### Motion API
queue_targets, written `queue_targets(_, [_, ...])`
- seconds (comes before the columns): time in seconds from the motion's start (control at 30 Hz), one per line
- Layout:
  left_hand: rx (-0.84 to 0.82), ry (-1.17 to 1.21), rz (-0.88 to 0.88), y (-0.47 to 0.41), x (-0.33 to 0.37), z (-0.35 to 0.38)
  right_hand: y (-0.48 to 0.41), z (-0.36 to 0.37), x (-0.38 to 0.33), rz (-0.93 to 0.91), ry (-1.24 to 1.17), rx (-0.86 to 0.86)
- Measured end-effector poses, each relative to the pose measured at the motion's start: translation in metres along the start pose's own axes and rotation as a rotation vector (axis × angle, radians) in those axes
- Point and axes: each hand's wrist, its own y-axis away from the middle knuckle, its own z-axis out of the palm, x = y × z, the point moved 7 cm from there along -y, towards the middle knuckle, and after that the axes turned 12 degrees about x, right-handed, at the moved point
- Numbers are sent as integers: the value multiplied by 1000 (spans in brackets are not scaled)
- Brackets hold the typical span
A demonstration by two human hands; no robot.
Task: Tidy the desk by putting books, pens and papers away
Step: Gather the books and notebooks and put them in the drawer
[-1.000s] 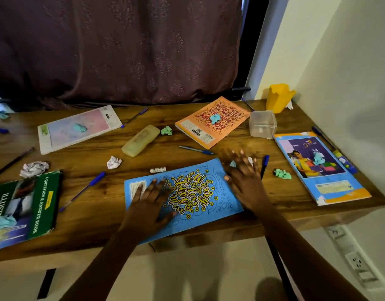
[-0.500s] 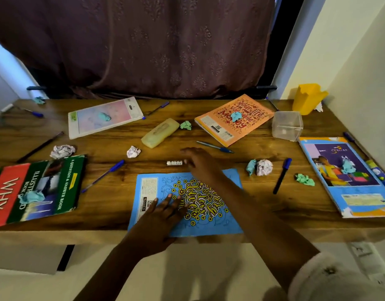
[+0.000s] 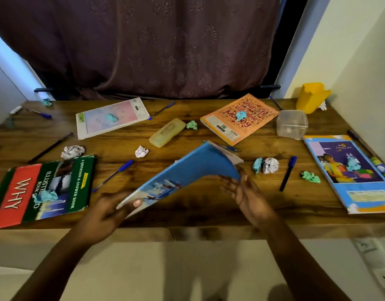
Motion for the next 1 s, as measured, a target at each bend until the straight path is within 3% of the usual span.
queue_targets(0.1, [26,74,-56,-15,2,0,3,20,-8,-54,-19,9])
queue_targets(0.3, [104,588,-356,-20,10,33,16,30,-15,-174,10,149])
queue_targets(0.43, [144,632,-483,2,4,75,35,10,-5,-192,62,282])
queue_targets(0.6, [99,293,-543,42,-20,114,58,-26,20,-192,261,452])
queue_targets(0.77, [24,-174,-287,36,-25,133,49,-53,29,-124,359,474])
queue_targets(0.87, [-49,-493,-151,24,-29,149,26,-65,23,-158,601,497])
queue_targets(1.0, [-101,-577,-34,6,-38,170,-10,-61,16,-236,1027,406])
